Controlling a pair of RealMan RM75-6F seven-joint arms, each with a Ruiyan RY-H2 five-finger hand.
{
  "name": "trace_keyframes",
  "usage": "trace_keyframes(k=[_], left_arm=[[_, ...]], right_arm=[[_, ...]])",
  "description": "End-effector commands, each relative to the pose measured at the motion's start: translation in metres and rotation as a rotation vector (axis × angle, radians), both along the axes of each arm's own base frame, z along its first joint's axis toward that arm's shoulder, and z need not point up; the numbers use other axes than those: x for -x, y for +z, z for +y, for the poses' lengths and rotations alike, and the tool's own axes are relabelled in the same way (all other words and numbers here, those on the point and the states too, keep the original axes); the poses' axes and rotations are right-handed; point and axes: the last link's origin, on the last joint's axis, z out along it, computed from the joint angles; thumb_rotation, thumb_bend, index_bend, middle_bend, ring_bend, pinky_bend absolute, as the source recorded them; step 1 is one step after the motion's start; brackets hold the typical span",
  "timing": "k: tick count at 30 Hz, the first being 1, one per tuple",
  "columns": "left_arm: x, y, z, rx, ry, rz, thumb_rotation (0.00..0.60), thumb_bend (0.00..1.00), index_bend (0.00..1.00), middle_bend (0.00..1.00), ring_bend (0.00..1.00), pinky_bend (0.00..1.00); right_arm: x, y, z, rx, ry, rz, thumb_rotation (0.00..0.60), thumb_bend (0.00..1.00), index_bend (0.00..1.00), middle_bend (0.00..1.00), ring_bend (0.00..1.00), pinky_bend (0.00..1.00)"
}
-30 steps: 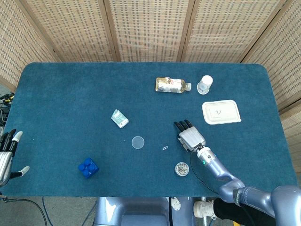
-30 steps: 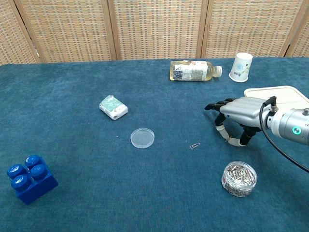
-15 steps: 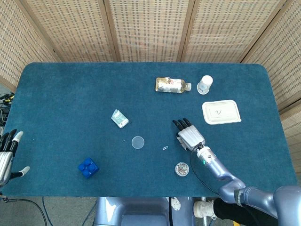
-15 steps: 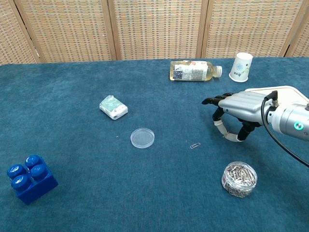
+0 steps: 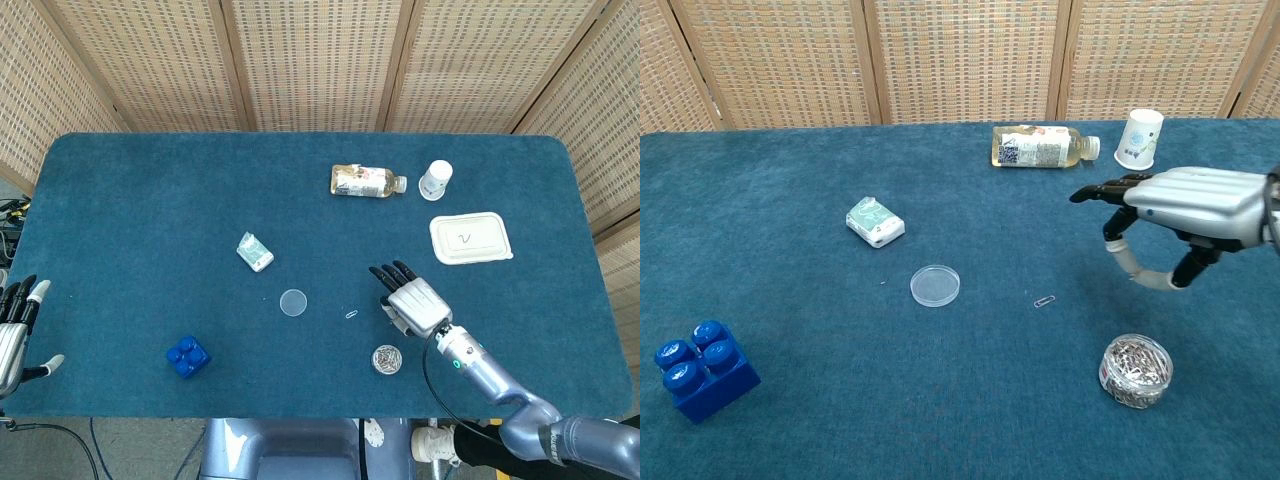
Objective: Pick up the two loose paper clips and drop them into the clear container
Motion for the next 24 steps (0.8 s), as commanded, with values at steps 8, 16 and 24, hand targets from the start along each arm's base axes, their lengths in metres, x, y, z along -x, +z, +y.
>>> trace_keyframes(k=[8,16,24], left_arm=[[-0.003,-0.002,0.001,0.011,-0.013,0.002,0.600,0.04,0.00,0.00,0.00,0.00],[-0.005,-0.003,-0.001,0.012,-0.019,0.005,0.600,0.04,0.00,0.00,0.00,0.00],[-0.004,-0.003,0.000,0.013,-0.015,0.004,0.600,0.04,0.00,0.00,0.00,0.00]], right_arm=[[0.017,0.018,0.048,-0.046,0.028,0.022,0.600,0.47,0.65,0.02,0.00,0.00],[0.013,0.003,0.062,-0.094,0.061,0.031,0.600,0.47,0.65,0.02,0.00,0.00],[-0.004,-0.016,0.056,-0.116,0.093,0.045,0.600,0.47,0.65,0.02,0.00,0.00]])
